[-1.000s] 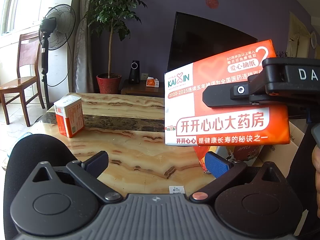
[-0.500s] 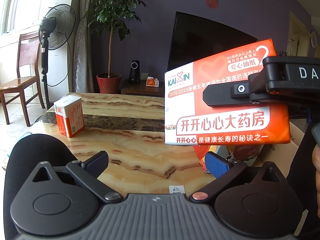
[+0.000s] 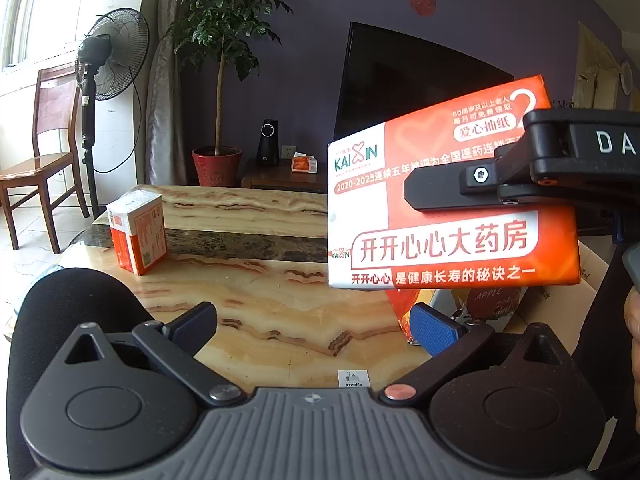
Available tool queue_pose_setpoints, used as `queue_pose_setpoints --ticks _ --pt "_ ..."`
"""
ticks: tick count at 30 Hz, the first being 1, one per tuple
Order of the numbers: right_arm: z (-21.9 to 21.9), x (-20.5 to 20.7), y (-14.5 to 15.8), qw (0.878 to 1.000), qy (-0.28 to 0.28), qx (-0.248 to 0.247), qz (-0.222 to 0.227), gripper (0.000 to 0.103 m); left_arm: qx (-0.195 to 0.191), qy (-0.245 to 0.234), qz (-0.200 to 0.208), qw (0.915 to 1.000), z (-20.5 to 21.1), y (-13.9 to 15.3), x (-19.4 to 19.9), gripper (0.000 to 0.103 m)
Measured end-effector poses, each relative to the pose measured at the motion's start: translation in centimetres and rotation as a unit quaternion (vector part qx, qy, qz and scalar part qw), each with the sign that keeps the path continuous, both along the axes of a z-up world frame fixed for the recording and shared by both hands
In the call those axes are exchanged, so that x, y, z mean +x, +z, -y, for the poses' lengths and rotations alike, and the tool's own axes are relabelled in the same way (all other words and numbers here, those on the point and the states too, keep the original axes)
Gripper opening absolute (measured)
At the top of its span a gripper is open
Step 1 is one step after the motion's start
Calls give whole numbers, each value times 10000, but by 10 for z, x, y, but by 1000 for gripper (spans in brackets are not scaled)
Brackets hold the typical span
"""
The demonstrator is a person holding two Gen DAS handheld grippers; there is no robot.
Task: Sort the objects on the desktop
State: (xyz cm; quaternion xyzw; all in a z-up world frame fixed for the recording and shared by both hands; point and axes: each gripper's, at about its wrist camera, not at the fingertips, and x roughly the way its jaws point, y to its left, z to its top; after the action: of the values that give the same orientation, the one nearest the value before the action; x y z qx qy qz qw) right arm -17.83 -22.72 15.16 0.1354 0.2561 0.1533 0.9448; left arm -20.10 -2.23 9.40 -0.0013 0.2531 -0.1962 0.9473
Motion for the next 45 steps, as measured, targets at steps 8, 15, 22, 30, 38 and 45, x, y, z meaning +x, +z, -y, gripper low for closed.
queue_pose_setpoints --ticks 8,15,22,30,38,45 --pt "-1 -1 0 10000 11 -18 -4 74 23 -43 -5 10000 1 0 -1 102" --pt "-1 0 -1 10000 24 -26 -15 74 38 -66 -15 10000 1 -1 -1 102" --pt "-2 1 0 10000 39 -48 -33 74 39 -68 -22 10000 1 -1 1 102" --pt "-4 2 -1 10000 42 -57 -48 74 49 -64 -31 10000 1 -1 2 102" --pt "-2 6 -1 9999 52 -69 -61 74 58 -63 -39 10000 2 -1 2 102" --pt "-2 6 -3 9999 53 -78 -60 74 76 -77 -46 9999 2 -1 2 102"
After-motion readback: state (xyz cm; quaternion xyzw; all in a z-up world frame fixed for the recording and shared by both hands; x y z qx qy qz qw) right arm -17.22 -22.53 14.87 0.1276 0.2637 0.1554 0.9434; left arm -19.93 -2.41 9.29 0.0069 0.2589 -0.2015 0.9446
